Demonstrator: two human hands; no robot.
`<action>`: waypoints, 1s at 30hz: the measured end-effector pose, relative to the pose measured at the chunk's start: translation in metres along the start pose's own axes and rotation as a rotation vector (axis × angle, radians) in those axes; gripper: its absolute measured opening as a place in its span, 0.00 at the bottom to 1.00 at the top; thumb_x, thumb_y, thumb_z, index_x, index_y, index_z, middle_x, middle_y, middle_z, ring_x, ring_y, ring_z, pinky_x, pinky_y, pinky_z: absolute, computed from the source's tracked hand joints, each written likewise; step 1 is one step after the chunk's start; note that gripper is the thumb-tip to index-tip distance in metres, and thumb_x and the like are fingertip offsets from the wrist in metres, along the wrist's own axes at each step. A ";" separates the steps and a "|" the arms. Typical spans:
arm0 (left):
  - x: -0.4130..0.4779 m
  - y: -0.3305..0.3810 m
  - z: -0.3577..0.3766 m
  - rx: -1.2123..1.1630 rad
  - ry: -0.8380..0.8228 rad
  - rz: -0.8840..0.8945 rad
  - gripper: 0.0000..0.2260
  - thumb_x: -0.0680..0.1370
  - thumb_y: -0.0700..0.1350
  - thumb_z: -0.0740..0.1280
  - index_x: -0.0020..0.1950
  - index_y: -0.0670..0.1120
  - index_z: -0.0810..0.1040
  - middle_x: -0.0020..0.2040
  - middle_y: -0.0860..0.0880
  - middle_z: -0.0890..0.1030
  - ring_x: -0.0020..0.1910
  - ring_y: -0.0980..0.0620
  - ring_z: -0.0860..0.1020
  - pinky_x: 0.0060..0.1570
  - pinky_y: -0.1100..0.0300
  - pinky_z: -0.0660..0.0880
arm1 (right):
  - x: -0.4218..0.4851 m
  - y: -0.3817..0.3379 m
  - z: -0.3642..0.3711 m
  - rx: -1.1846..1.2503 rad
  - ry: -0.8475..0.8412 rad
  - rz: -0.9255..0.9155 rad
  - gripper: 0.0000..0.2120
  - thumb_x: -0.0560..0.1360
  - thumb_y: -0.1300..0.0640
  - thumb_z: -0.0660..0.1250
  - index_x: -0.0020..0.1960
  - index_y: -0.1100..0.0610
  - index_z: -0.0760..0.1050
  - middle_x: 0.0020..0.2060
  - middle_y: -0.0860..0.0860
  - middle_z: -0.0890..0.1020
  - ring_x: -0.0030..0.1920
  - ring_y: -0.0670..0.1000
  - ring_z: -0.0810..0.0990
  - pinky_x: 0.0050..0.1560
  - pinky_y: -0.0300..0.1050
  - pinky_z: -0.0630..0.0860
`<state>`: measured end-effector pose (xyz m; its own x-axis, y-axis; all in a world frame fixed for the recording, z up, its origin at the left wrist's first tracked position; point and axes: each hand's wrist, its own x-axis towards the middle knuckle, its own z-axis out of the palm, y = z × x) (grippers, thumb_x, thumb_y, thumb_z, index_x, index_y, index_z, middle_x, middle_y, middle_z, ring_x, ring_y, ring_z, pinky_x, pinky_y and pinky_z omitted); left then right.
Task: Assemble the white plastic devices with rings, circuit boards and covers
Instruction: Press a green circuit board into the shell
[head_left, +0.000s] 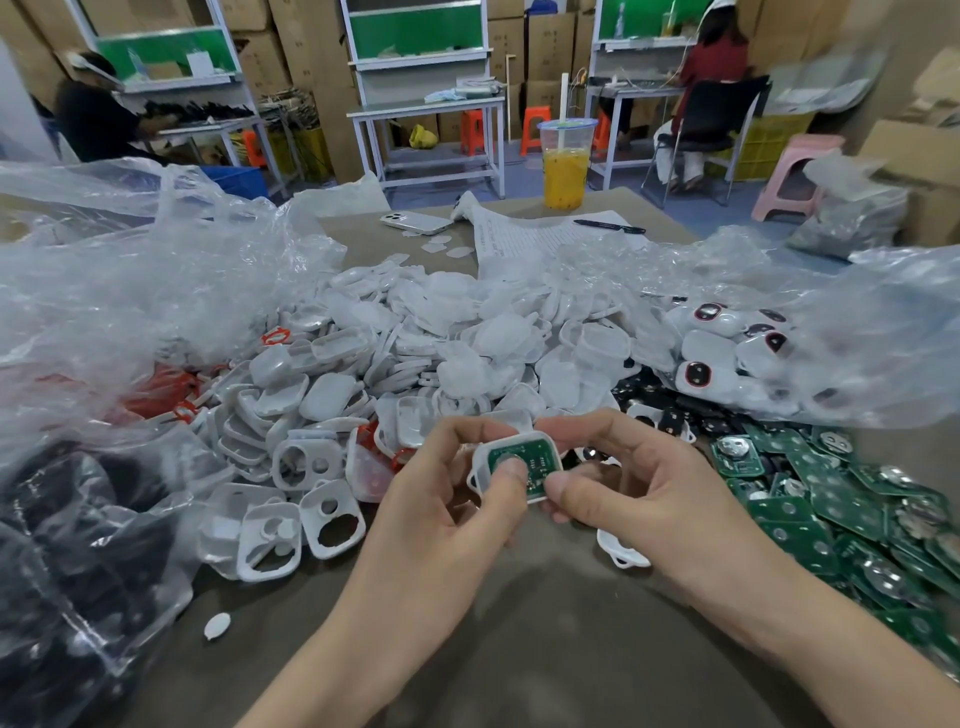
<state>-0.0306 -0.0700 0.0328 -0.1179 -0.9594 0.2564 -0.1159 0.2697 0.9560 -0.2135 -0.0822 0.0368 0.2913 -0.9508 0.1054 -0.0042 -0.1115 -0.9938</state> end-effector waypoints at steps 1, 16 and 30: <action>0.000 0.001 0.000 0.003 -0.002 -0.003 0.04 0.76 0.54 0.67 0.50 0.59 0.77 0.34 0.56 0.80 0.31 0.44 0.70 0.32 0.51 0.70 | 0.000 0.000 0.000 -0.004 0.001 -0.001 0.14 0.71 0.48 0.74 0.56 0.42 0.81 0.36 0.48 0.84 0.39 0.47 0.82 0.45 0.54 0.71; -0.003 -0.002 -0.003 0.161 -0.045 0.072 0.13 0.74 0.58 0.67 0.58 0.64 0.74 0.48 0.56 0.85 0.37 0.55 0.80 0.38 0.64 0.75 | 0.000 -0.004 0.002 0.123 0.083 0.025 0.06 0.73 0.59 0.73 0.48 0.51 0.84 0.38 0.49 0.85 0.34 0.46 0.84 0.35 0.32 0.76; -0.001 0.000 -0.003 0.216 0.066 0.089 0.07 0.77 0.49 0.73 0.51 0.57 0.76 0.33 0.63 0.77 0.29 0.59 0.71 0.31 0.71 0.67 | -0.001 -0.006 0.002 0.170 0.046 0.020 0.11 0.71 0.61 0.71 0.52 0.51 0.84 0.42 0.50 0.86 0.36 0.46 0.85 0.31 0.27 0.73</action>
<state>-0.0272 -0.0694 0.0329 -0.0729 -0.9324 0.3539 -0.3167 0.3581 0.8783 -0.2120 -0.0804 0.0429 0.2491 -0.9649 0.0836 0.1536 -0.0458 -0.9871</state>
